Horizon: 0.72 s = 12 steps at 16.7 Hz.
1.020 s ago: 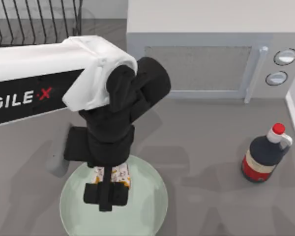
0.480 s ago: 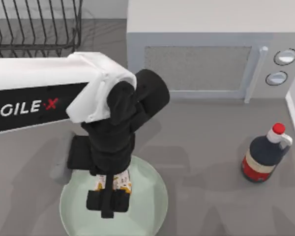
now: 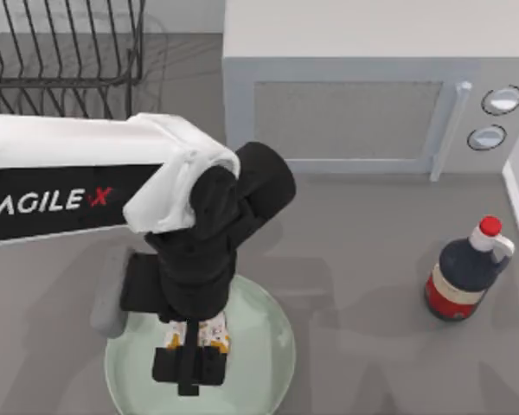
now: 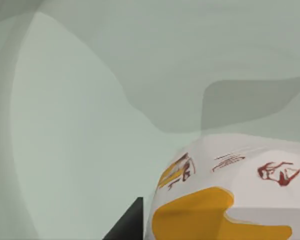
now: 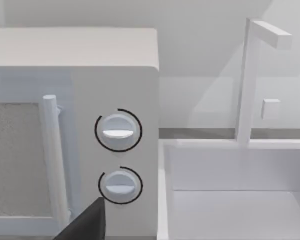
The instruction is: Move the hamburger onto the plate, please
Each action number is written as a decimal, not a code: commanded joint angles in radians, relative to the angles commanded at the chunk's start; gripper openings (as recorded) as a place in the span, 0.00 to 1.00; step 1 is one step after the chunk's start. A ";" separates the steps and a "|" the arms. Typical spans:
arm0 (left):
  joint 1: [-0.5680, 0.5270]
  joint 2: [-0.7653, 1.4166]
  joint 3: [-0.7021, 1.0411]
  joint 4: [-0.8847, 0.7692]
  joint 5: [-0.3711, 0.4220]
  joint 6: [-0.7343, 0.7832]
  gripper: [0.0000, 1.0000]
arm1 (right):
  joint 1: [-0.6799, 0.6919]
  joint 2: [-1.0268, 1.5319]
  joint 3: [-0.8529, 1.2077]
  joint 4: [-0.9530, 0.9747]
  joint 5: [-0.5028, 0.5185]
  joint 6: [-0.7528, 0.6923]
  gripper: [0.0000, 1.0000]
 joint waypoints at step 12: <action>0.000 0.000 0.000 0.000 0.000 0.000 0.98 | 0.000 0.000 0.000 0.000 0.000 0.000 1.00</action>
